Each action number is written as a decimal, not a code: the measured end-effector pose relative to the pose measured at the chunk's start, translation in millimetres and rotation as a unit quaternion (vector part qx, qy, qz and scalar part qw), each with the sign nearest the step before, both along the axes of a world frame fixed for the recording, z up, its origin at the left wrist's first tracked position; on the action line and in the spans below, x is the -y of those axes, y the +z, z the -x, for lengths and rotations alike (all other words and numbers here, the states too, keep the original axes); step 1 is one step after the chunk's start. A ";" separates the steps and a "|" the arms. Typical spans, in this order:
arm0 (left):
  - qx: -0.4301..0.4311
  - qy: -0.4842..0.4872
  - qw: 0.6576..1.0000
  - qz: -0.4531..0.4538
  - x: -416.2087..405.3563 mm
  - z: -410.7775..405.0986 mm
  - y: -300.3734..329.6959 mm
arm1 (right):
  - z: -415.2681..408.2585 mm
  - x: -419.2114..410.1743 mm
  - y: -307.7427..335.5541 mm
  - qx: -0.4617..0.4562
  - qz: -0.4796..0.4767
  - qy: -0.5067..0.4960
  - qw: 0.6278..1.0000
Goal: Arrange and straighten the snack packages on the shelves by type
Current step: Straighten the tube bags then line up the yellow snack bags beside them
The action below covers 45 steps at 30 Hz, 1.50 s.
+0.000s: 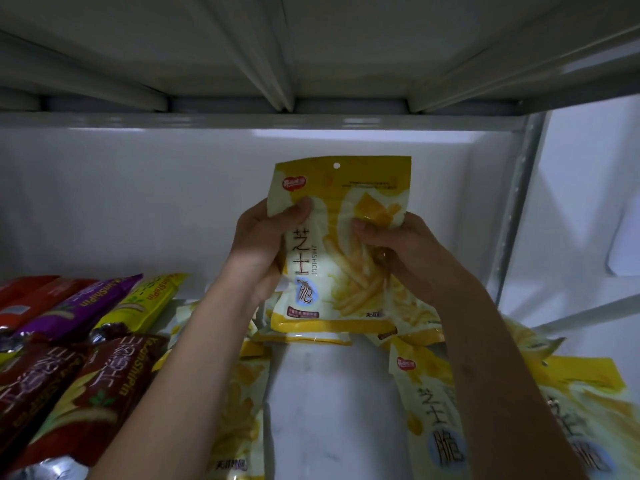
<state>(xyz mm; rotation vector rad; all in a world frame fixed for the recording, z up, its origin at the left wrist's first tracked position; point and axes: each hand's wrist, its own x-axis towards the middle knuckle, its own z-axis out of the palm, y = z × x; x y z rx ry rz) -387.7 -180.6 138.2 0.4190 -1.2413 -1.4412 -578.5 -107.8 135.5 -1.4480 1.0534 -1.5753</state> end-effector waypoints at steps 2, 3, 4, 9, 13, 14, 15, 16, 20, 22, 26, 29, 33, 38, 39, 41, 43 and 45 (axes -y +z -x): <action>-0.018 0.010 1.000 -0.012 2.6 -2.5 1.3 | 4.7 -2.9 0.2 -0.036 -0.020 0.028 0.999; -0.026 0.015 0.999 -0.013 3.1 -3.5 2.1 | 6.7 -4.2 -0.8 -0.063 -0.036 0.033 0.997; -0.028 0.019 0.999 -0.012 2.4 -4.2 3.2 | 8.4 -4.7 -2.0 -0.087 -0.048 0.029 0.995; 0.039 -0.007 0.998 0.040 -2.5 -2.3 3.5 | 10.6 -1.2 -3.9 -0.070 -0.037 -0.039 0.996; 0.171 -0.043 0.981 0.083 -4.2 -2.8 -2.2 | 10.3 -1.0 -0.4 -0.055 -0.042 -0.060 0.996; 0.188 -0.054 0.977 0.084 -4.6 -2.3 -3.9 | 9.9 -1.2 0.5 -0.054 -0.041 -0.066 0.995; 0.195 -0.057 0.976 0.083 -3.6 -2.8 -5.3 | 9.4 -1.3 0.9 -0.052 -0.041 -0.072 0.995; 0.196 -0.050 0.976 0.080 -2.7 -3.8 -5.7 | 8.8 -1.4 0.8 -0.051 -0.039 -0.076 0.995; 0.187 -0.005 0.979 0.082 9.9 -8.0 -8.3 | 7.4 -3.8 0.6 -0.048 -0.034 -0.043 0.997; 0.170 -0.002 0.983 0.064 9.7 -8.3 -7.3 | 6.6 -6.2 1.6 -0.050 -0.051 -0.021 0.997; 0.159 -0.020 0.985 0.064 7.4 -6.9 -6.7 | 4.0 -7.4 1.2 -0.065 -0.039 -0.016 0.997; 0.143 -0.014 0.987 0.065 8.0 -5.5 -6.9 | 6.1 -6.9 0.9 -0.057 -0.028 -0.014 0.998; 0.140 -0.004 0.987 0.074 3.8 0.4 -5.8 | 9.7 -6.8 -0.4 -0.041 -0.031 0.013 0.999; 0.139 0.010 0.987 0.075 -3.6 7.1 -7.4 | 10.9 -5.3 -2.6 -0.026 -0.039 0.000 0.999; 0.141 0.011 0.987 0.072 -3.4 7.4 -7.7 | 11.0 -5.1 -2.6 -0.017 -0.042 0.001 0.999; 0.151 0.015 0.986 0.073 -1.9 6.7 -7.4 | 10.5 -4.7 -2.1 -0.015 -0.044 -0.011 0.999; 0.153 0.003 0.986 0.064 -0.6 5.3 -7.2 | 9.8 -3.7 -1.4 -0.017 -0.041 -0.027 0.999; 0.150 -0.018 0.987 0.047 -0.8 4.3 -7.9 | 8.8 -4.2 -0.2 -0.003 -0.040 -0.028 0.999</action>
